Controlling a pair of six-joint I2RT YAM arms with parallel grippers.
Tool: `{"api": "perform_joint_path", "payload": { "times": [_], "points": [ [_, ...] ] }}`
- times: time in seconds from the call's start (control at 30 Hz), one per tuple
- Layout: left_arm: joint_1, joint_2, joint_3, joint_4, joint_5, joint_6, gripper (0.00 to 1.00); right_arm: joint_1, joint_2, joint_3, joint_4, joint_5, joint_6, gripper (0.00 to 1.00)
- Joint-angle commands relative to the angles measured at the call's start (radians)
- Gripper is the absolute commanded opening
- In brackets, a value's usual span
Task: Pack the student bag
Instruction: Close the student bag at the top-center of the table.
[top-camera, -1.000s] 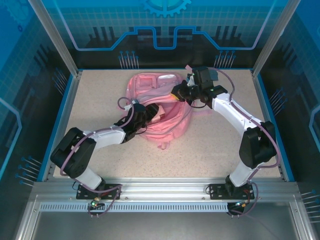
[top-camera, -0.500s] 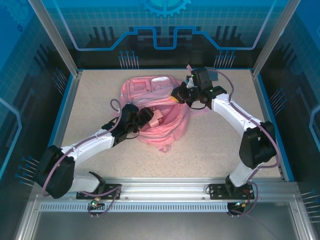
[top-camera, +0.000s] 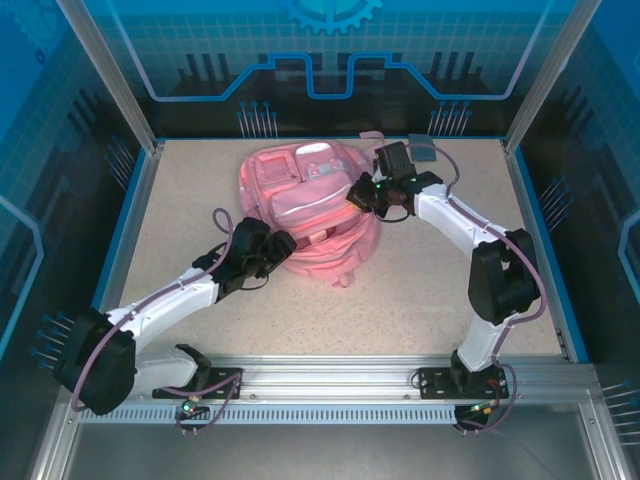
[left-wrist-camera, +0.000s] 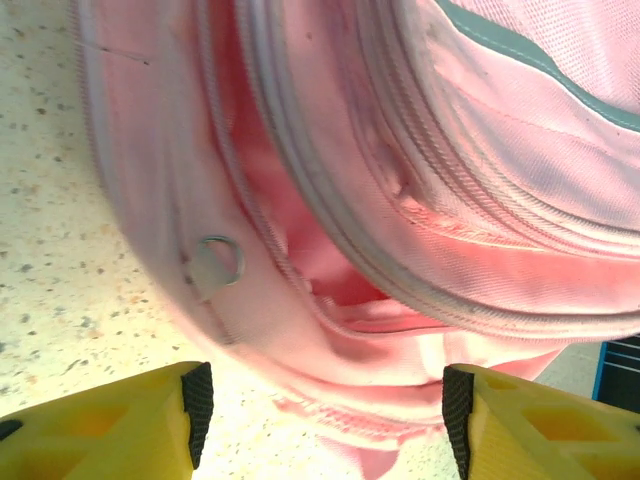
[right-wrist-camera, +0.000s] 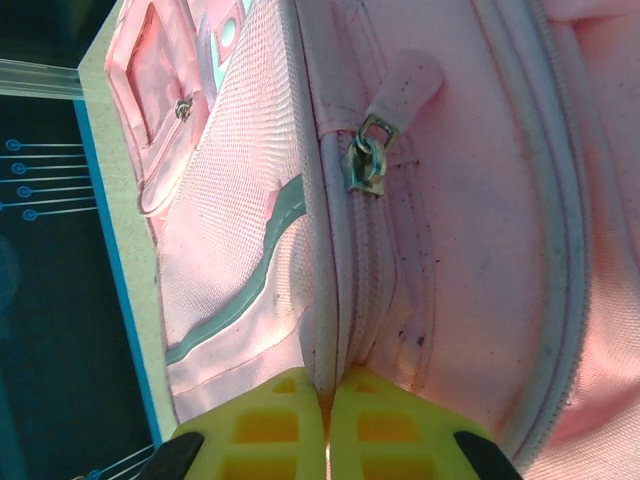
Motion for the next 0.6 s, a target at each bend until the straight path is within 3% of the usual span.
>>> {"api": "perform_joint_path", "payload": {
  "times": [0.0,0.17,0.27,0.37,0.47,0.57],
  "points": [
    [0.022,-0.043,0.029,-0.112,-0.026,0.066,0.63,-0.034,-0.035,0.004,-0.021,0.069,-0.076,0.07],
    [0.091,-0.07,0.062,-0.153,0.003,0.138,0.64,-0.088,-0.08,-0.062,-0.053,0.036,-0.151,0.1],
    [0.139,-0.063,0.1,-0.169,0.052,0.208,0.69,-0.134,-0.099,-0.112,-0.056,0.018,-0.19,0.17],
    [0.177,-0.025,0.157,-0.189,0.1,0.299,0.75,-0.163,-0.118,-0.128,-0.079,0.024,-0.239,0.3],
    [0.196,0.031,0.221,-0.21,0.118,0.418,0.81,-0.168,-0.151,-0.124,-0.117,0.083,-0.276,0.54],
    [0.198,0.091,0.275,-0.221,0.147,0.586,0.85,-0.162,-0.214,-0.14,-0.119,0.123,-0.295,0.65]
  ]
}}
